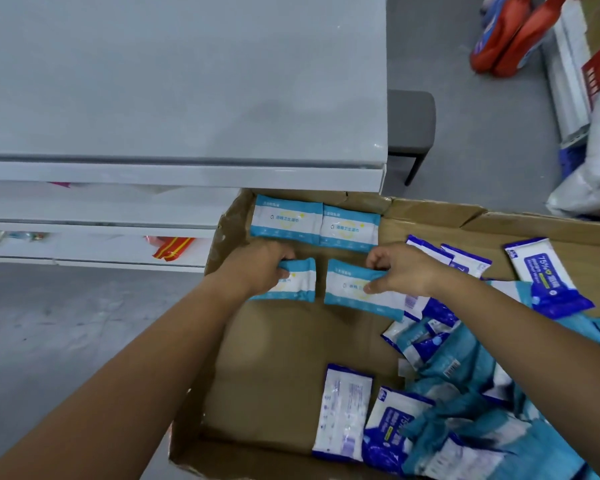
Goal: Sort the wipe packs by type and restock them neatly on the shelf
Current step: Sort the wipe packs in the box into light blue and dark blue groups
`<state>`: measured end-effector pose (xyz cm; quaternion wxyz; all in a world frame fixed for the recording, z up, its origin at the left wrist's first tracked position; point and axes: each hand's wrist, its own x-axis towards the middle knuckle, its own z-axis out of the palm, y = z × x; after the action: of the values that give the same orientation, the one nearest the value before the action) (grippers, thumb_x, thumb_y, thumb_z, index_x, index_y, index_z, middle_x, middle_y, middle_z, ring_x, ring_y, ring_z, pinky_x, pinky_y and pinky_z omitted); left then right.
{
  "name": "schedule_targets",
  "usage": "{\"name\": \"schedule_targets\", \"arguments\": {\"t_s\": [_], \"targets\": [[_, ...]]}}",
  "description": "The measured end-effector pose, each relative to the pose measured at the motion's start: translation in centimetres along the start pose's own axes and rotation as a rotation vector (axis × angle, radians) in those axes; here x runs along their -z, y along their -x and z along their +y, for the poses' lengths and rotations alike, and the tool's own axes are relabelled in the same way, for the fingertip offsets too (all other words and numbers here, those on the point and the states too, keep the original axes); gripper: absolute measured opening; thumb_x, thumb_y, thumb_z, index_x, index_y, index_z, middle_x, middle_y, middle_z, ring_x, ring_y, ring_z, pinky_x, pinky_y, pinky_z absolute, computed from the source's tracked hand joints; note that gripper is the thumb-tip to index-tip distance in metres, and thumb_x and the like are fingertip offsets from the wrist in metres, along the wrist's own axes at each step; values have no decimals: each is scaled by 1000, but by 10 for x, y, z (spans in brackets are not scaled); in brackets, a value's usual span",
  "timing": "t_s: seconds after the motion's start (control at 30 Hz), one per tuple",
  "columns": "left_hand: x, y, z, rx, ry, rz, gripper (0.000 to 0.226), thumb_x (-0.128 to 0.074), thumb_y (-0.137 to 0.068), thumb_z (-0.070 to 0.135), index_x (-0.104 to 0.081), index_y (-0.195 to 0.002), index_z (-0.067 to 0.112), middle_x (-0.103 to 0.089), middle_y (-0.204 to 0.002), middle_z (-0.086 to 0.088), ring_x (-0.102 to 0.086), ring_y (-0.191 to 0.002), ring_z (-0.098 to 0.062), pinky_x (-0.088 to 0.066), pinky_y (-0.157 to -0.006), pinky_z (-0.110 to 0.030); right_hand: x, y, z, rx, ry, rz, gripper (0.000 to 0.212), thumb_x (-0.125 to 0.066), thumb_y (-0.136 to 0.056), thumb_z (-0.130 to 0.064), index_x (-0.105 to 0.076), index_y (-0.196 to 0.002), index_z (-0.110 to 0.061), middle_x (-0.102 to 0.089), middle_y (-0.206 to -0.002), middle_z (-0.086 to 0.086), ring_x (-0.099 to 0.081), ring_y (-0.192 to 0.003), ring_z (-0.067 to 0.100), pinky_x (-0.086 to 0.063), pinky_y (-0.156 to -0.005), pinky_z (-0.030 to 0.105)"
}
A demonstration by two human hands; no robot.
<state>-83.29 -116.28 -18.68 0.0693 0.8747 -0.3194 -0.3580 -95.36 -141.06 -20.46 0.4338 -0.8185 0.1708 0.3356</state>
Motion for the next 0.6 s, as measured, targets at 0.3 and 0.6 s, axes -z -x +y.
{"name": "schedule_targets", "arguments": {"t_s": [0.3, 0.6], "targets": [[-8, -31, 7, -104, -470, 143, 38, -59, -96, 22, -55, -133, 27, -57, -129, -2, -50, -125, -25, -35, -109, -41, -31, -22, -4, 75, 115, 265, 32, -84, -76, -28, -64, -100, -21, -67, -105, -2, -62, -98, 18, -53, -82, 34], [-5, -26, 1, 25, -526, 175, 44, -66, -91, 19, -51, -132, 25, -56, -130, -3, -48, -127, -24, -39, -109, -40, -42, -32, -10, 59, 383, 478, 41, -74, -82, -41, -64, -117, -21, -57, -115, 2, -55, -110, 22, -49, -80, 32]]}}
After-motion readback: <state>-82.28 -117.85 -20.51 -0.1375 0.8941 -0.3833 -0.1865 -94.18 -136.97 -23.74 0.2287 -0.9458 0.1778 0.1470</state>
